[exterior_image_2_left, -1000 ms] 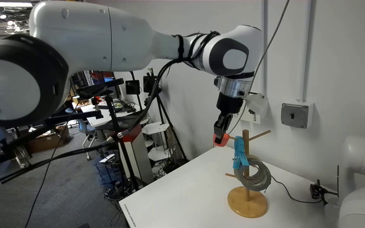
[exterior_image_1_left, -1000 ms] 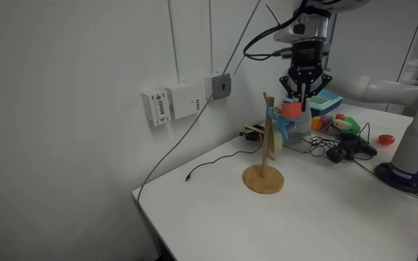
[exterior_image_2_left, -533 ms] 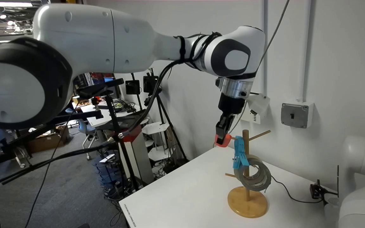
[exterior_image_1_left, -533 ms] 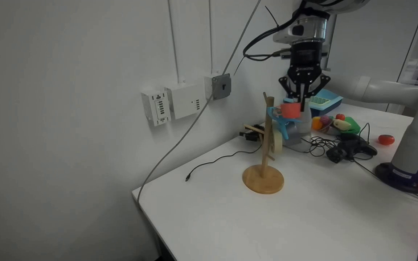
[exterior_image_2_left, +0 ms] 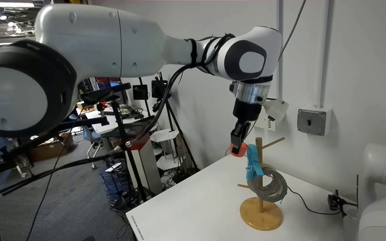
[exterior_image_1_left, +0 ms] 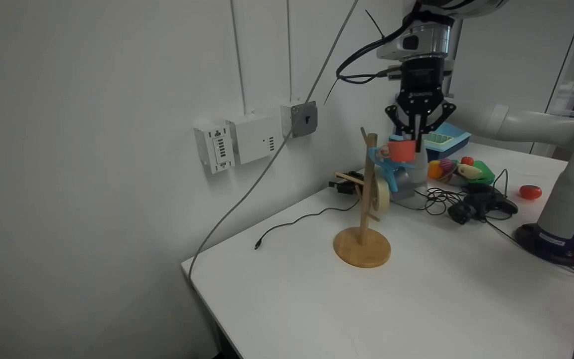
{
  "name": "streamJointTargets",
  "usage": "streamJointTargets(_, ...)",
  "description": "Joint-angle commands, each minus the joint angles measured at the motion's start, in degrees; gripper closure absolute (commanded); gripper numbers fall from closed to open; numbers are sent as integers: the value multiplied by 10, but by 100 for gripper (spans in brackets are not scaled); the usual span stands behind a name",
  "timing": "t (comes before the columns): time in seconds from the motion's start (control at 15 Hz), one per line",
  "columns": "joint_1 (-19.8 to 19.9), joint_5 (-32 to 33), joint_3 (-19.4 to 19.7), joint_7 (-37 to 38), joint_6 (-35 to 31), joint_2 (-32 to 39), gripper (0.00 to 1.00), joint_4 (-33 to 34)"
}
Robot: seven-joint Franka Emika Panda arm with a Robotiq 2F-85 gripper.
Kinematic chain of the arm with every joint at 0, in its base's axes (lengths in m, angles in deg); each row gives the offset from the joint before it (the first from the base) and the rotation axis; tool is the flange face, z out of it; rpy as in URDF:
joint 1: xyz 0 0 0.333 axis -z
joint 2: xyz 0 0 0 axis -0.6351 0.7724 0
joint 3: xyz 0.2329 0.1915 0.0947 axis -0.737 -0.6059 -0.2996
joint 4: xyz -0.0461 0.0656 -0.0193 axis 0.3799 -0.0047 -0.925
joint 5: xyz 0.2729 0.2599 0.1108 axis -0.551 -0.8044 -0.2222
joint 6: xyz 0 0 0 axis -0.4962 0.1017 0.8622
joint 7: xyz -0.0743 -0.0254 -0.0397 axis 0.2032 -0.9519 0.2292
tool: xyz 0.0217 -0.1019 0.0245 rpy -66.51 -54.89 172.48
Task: Hang the cup on the wooden stand
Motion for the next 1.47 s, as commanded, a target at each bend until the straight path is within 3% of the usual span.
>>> streamJointTargets(0.0, 3, 15, 1, 8, 3, 17, 62, 29)
streamJointTargets(0.53, -2, 21, 6, 37, 8, 4, 1, 19)
streamJointTargets(1.4, -21, 14, 7, 139, -22, -115, 0, -74)
